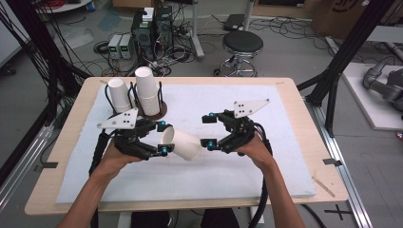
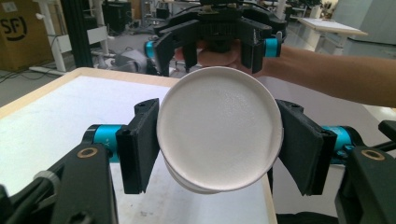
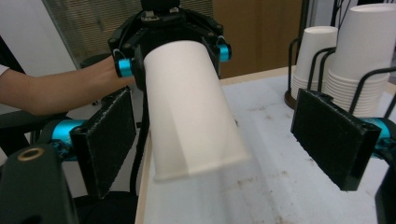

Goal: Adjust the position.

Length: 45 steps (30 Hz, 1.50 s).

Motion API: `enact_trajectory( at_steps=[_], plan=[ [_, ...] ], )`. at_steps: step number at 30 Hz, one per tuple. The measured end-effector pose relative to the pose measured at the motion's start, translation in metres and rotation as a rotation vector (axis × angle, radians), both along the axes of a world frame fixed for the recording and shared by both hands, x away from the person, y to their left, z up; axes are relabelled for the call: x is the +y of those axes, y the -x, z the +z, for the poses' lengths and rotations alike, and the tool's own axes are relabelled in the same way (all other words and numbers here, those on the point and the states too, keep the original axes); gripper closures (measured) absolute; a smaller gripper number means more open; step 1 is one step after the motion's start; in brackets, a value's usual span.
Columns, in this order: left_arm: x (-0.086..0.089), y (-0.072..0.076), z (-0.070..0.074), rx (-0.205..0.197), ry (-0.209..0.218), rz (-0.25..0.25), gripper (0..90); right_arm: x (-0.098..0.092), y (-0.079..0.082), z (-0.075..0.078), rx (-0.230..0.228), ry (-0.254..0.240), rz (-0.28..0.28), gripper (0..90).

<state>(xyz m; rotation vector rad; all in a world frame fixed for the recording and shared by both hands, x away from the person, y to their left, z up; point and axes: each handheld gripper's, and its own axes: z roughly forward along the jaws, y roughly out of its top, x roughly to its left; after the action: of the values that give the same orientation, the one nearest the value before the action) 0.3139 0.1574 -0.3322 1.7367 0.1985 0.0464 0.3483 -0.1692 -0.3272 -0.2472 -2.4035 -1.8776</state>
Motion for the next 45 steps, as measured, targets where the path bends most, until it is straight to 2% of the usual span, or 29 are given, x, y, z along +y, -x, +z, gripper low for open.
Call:
enact_trajectory(
  at_steps=[8,16,23,27,32,37,45],
  plan=[
    [-0.013,0.0,-0.001,0.004,-0.006,-0.023,34.6,0.014,0.002,0.0,0.003,0.019,0.043,14.9],
    [-0.017,0.001,-0.001,0.004,-0.01,-0.029,34.5,0.017,0.003,0.0,-0.004,0.027,0.053,14.9],
    [-0.02,0.002,0.006,-0.01,-0.006,-0.038,34.6,0.025,0.006,-0.003,-0.001,0.045,0.077,14.9],
    [-0.021,0.002,0.009,-0.015,0.001,-0.04,34.5,0.032,0.009,-0.007,0.003,0.066,0.096,14.9],
    [-0.02,0.003,0.014,-0.024,0.005,-0.043,34.5,0.037,0.01,-0.012,0.0,0.064,0.113,15.0],
    [-0.017,0.004,0.015,-0.027,0.011,-0.044,34.5,0.038,0.011,-0.018,0.011,0.073,0.115,15.6],
    [-0.013,0.005,0.02,-0.031,0.019,-0.047,34.6,0.035,0.01,-0.019,0.006,0.076,0.113,16.3]
  ],
)
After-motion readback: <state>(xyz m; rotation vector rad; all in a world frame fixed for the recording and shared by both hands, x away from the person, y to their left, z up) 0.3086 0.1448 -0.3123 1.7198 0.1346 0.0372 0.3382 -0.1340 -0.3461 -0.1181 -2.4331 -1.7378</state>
